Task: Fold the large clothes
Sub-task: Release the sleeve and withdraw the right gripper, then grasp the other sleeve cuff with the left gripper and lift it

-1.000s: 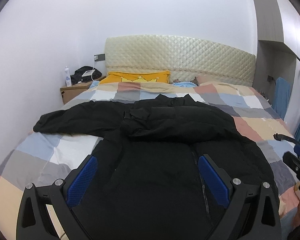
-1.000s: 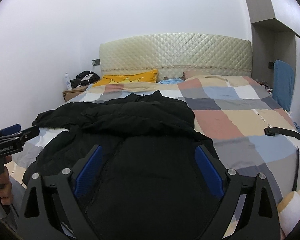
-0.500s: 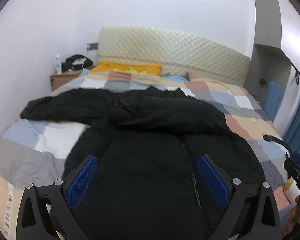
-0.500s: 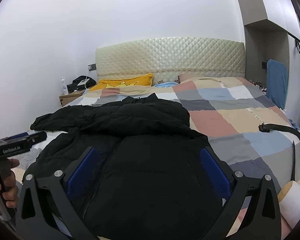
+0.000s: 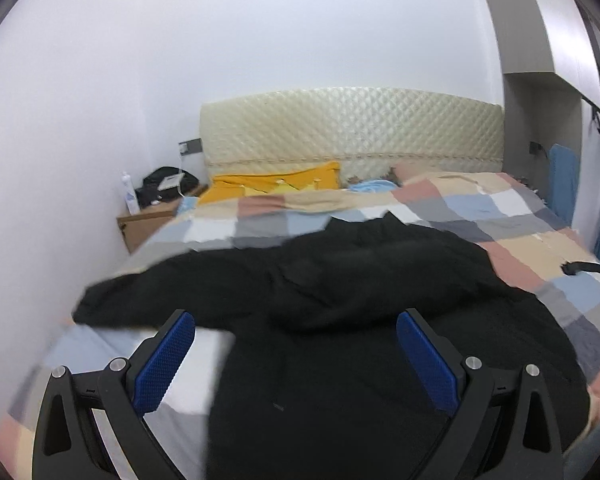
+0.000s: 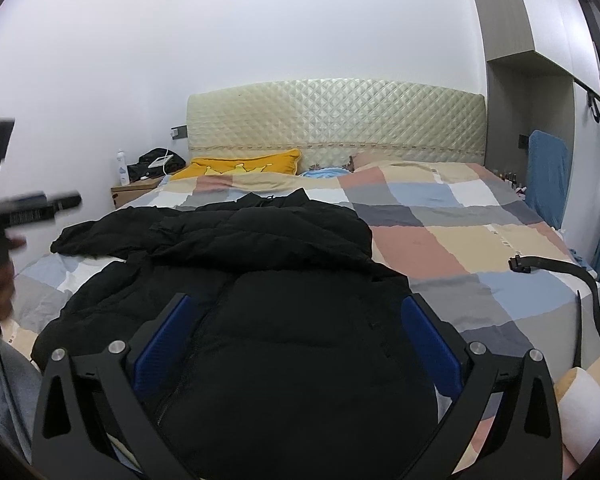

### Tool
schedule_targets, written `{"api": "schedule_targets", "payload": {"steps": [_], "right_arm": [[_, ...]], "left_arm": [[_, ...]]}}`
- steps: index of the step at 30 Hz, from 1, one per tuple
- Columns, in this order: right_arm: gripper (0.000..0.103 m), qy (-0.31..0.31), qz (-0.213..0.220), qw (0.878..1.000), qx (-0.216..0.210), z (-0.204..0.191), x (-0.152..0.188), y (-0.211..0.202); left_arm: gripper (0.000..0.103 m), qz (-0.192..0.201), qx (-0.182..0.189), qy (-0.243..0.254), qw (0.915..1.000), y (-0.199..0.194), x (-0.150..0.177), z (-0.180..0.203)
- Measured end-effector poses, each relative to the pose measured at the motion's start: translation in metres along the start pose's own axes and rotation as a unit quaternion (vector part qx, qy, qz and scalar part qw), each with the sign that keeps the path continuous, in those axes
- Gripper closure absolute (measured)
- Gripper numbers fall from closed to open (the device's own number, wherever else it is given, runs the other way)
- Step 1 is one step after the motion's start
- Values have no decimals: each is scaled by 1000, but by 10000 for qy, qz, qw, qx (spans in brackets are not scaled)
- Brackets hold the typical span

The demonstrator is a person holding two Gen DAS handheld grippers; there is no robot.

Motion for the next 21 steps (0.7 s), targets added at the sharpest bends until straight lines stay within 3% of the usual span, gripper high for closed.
{"api": "schedule_targets", "payload": {"steps": [5,10,17,21], "right_arm": [[0,-4,-67,10000,-47,-1,2,2],[0,14,-84,10000,-40,-2,3,3],[0,134,-133,9996,-199,-4,4,6],[0,247,-272,9992,-169,-4,3,13]], "left_arm": [[1,14,-271,136,9995,-11,-46,-63],[1,-65,-416,-528,9977,-12,-65,-150],[1,-469,-776,-1214,9885,26,-30,-256],[1,-796,-660,-2184,9704,63,13,-323]]}}
Point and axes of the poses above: each gripper's, at about its wrist camera, not at the fingertips, and y roughly the way its jaws point, z to its right, x to its underside, the point moved 2 cm from there along y, roughly the way its jaws point, and after that the axes turned 15 degrees about x, right-handed, at the moved point
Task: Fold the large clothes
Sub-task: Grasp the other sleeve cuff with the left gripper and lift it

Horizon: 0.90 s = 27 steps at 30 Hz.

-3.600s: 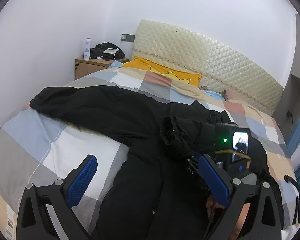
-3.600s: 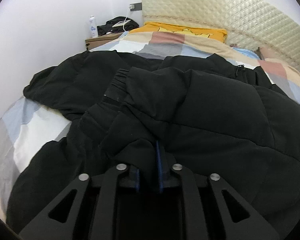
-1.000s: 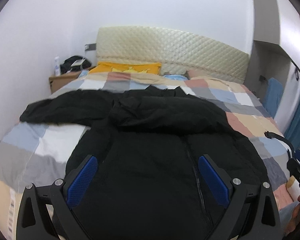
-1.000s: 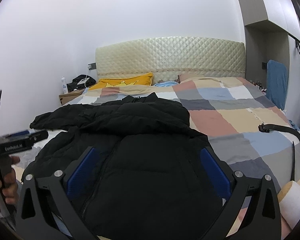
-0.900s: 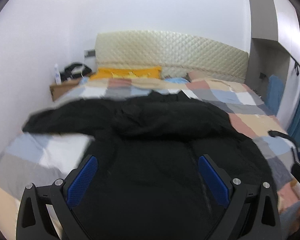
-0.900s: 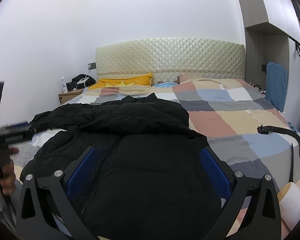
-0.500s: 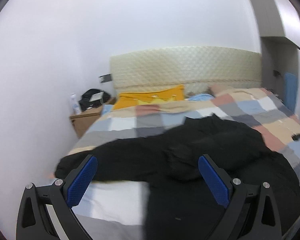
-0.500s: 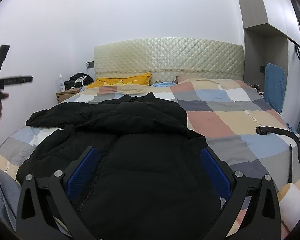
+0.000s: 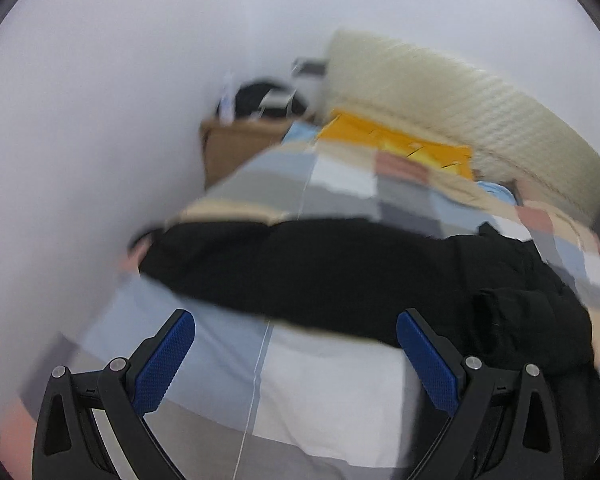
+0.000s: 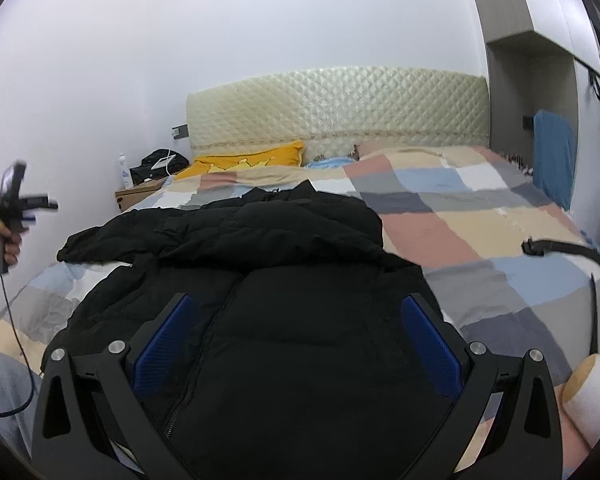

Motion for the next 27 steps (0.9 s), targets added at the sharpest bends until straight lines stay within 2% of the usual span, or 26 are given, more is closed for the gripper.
{"api": "schedule_targets", "payload": {"steps": [6,8,11,16,19,24,27], "right_arm": [[0,-68,-231,9997,92,-12,-3,9],[0,-29,-290,9996,11,-17,-4,11],[0,-123,-351,9993,58,-26,-4,16],[0,-226,-468,9985,167,-38,-4,28],[0,-242,-580,9979,177,-44,-5,38],[0,-437,-613,9967,296,-55,-4,48],[0,-473,-728,9957,333,-57,-2,57]], "left_arm": [[1,-348,294,-925,9947,55,19,-74],[6,-408,343,-1189,9915,70,25,-96],[7,-332,306,-1259,9910,84,29,-119],[7,-360,656,-1698,9826,119,34,-149],[7,-255,929,-1983,9754,140,33,-164],[7,192,983,-2019,9743,158,20,-174],[7,422,1014,-2248,9682,169,12,-188]]}}
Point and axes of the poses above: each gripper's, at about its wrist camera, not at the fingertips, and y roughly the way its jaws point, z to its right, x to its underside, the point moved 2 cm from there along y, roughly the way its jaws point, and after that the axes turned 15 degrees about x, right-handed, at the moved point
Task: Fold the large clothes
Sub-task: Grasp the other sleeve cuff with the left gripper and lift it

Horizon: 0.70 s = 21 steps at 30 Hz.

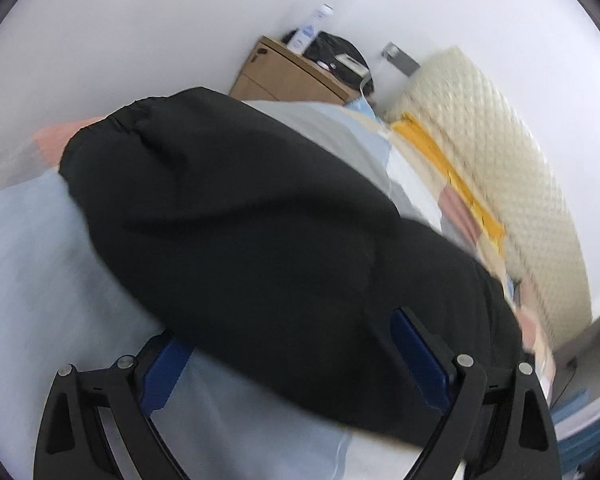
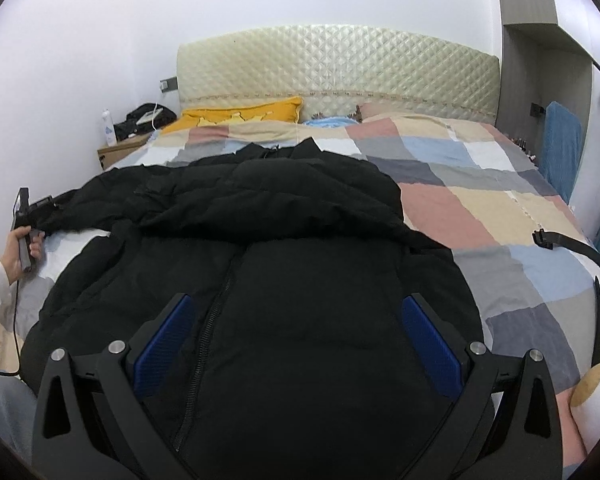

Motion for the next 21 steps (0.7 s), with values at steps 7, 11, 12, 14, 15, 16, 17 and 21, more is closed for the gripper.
{"api": "schedule_targets", "payload": {"steps": [7,11,12,14,15,16,17,21], "right_arm": [[0,-55,-215,9997,44,-8,-2,19],[0,-99,-215,9997,16,-11,-2,20],[0,-85,-207,9997,6,-10,-3,19],[0,-54,-179,9998,-10,-9,-4,17],[0,-40,-150,9999,-14,-8,-5,16],[0,-27,-118,9999,-19,-6,-5,14],[0,-11,-89,10000,-26,-5,-5,12],[0,69,33,9999,-66,3,-7,0]], "left_arm": [[37,434,-997,171,9939,12,-26,-14],[75,698,-1182,101,9905,1,-32,-15],[79,750,-1214,119,9897,-3,-33,-13],[91,762,-1307,222,9882,-11,-34,-5],[92,742,-1363,332,9873,-15,-36,2],[94,738,-1417,425,9862,-20,-37,8],[94,748,-1485,570,9844,-28,-38,18],[95,868,-1471,814,9819,-56,-49,51]]}}
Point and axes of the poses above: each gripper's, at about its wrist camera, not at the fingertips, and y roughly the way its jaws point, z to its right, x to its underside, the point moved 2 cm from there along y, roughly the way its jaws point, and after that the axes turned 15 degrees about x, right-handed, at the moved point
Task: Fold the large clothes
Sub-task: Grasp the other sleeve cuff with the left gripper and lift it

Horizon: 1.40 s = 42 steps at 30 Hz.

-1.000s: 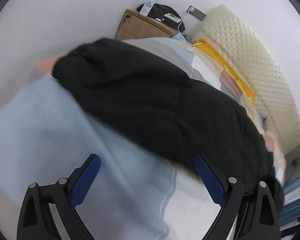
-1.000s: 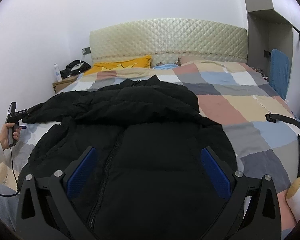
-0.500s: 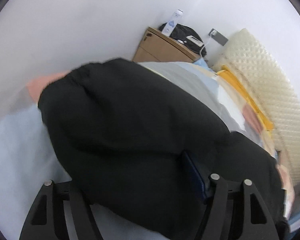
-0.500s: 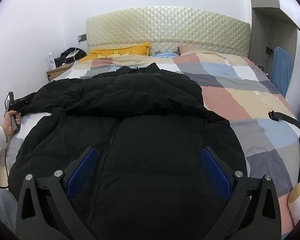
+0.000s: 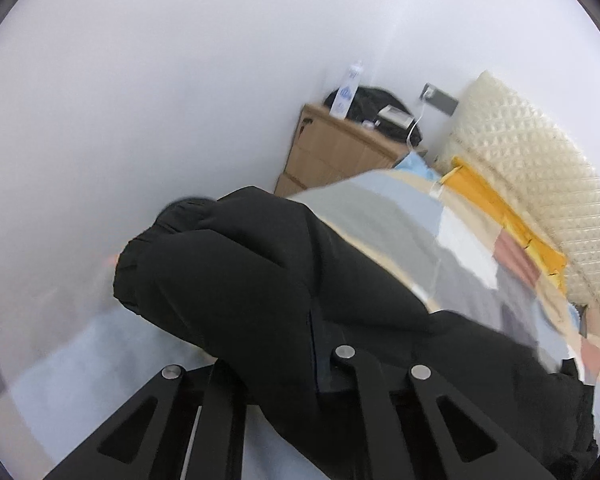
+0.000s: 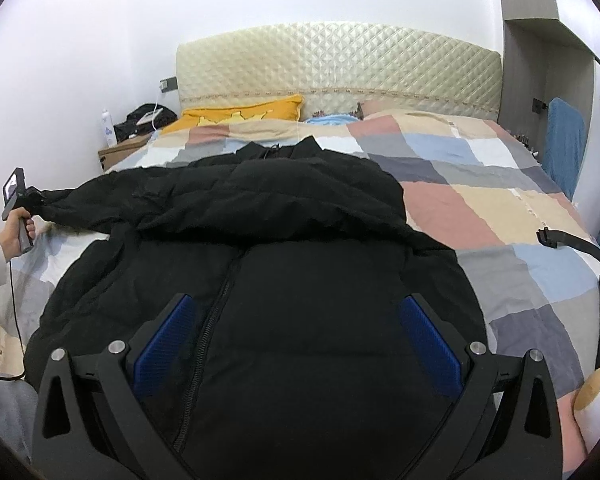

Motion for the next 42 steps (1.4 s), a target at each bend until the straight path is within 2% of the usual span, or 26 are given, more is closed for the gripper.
{"api": "schedule_targets", "payload": {"steps": [6,12,22,25,29,32,34,37,42], "right_arm": [[0,136,61,9991,-406,13,2,-16],[0,186,258,9986,-415,32,1,-32],[0,90,635,9962,-581,74,-2,-51],[0,122,650,9964,-533,86,-6,-46],[0,-28,750,9962,-440,94,-10,-43],[0,-27,771,9955,-548,101,-12,-41],[0,-55,783,9952,-580,103,-13,-37],[0,-100,772,9953,-581,107,-16,-31],[0,-122,764,9951,-614,111,-25,-21]], "left_arm": [[96,366,145,364,9986,-60,-35,56],[96,650,396,775,9941,-118,-63,134],[96,873,692,1478,9827,-199,-63,261],[96,826,637,1828,9776,-213,-51,307],[96,864,850,2141,9693,-230,-28,369],[96,836,1088,2337,9626,-236,-10,414],[96,834,1217,2577,9549,-238,7,448],[96,829,1216,2910,9453,-235,37,490],[94,679,1603,3599,9166,-223,115,574]]}}
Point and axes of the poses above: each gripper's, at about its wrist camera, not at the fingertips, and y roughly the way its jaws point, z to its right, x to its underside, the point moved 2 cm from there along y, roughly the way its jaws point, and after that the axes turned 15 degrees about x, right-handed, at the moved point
